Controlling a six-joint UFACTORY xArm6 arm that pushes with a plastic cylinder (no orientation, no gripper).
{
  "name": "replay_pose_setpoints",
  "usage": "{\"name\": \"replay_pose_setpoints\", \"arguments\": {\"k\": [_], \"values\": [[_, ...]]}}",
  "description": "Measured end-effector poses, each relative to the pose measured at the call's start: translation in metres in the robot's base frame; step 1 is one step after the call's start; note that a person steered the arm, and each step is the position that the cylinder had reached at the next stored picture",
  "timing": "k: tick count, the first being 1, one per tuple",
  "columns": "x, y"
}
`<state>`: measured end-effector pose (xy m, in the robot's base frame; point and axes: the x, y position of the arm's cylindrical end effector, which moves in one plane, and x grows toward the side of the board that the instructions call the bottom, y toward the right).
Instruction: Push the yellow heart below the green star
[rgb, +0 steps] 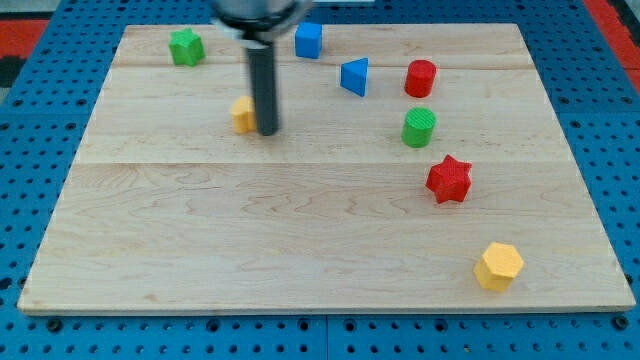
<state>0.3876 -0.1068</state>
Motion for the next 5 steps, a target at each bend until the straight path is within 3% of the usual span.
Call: {"name": "replay_pose_setpoints", "arguments": {"k": [1, 3, 5], "values": [[-0.03, -0.044], [0.008, 0.003], [-0.073, 0.036]]}}
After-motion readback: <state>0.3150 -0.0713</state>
